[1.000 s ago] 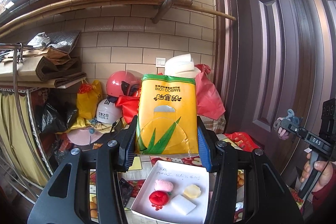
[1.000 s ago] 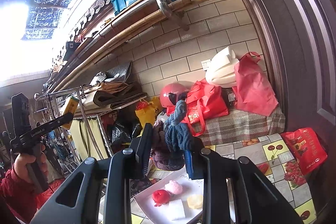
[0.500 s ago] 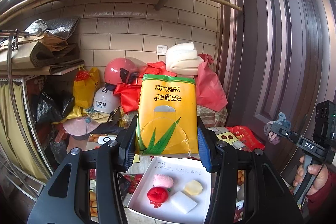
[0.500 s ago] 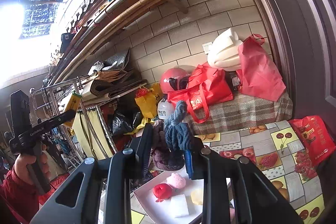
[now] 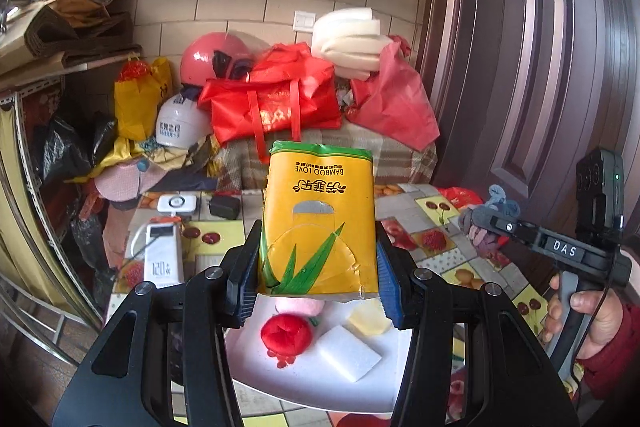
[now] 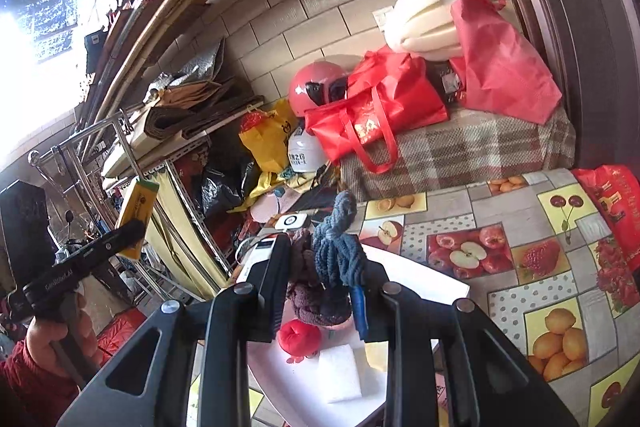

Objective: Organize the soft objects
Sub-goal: 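Lower the rope toy and tissue pack into the tray and open both tools, then withdraw both tools from the tray toward the remaining pile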

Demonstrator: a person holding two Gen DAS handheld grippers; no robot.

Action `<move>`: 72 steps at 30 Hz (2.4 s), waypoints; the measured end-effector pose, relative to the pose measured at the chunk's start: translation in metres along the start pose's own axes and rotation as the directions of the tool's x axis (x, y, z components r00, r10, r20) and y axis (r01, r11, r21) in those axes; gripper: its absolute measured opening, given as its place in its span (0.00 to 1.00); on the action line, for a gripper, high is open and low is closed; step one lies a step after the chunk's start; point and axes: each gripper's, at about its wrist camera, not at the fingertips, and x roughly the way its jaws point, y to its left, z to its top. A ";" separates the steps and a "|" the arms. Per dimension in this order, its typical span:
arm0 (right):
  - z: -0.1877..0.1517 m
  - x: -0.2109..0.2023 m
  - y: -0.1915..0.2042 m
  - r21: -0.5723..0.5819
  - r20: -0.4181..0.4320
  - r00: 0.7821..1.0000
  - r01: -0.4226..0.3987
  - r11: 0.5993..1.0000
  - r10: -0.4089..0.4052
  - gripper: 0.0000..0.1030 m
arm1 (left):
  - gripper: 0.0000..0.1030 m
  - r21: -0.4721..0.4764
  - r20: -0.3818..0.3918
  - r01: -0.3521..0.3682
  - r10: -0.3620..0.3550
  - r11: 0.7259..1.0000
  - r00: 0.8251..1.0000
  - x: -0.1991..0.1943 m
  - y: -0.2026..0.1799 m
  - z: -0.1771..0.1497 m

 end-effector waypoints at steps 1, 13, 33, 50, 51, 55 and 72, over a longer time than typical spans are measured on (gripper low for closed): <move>-0.005 0.010 -0.006 0.029 -0.026 1.000 -0.002 1.000 0.002 0.25 | 0.48 -0.002 -0.045 -0.001 0.001 1.000 0.999 0.017 -0.001 -0.012; -0.038 0.102 -0.041 0.079 -0.215 0.974 0.090 0.993 -0.072 0.26 | 0.48 0.085 -0.305 -0.029 0.054 0.996 0.951 0.125 -0.025 -0.096; -0.052 0.140 -0.051 0.055 -0.257 0.957 0.150 0.987 -0.131 1.00 | 0.95 0.071 -0.356 -0.026 0.050 0.997 0.933 0.150 -0.027 -0.124; -0.033 0.098 -0.033 0.057 -0.146 0.974 0.182 0.982 -0.172 1.00 | 1.00 0.074 -0.321 -0.095 0.114 0.993 0.940 0.130 -0.026 -0.119; -0.032 0.094 -0.031 0.056 -0.141 0.975 0.180 0.982 -0.171 1.00 | 1.00 0.071 -0.320 -0.096 0.114 0.993 0.941 0.128 -0.026 -0.118; -0.025 0.078 -0.020 0.048 -0.112 0.981 0.167 0.985 -0.160 1.00 | 1.00 0.060 -0.309 -0.098 0.112 0.993 0.944 0.118 -0.026 -0.116; 0.011 -0.088 0.031 -0.037 0.268 0.878 0.420 0.907 -0.396 1.00 | 1.00 -0.196 0.170 -0.159 0.193 0.968 0.966 -0.069 0.036 -0.005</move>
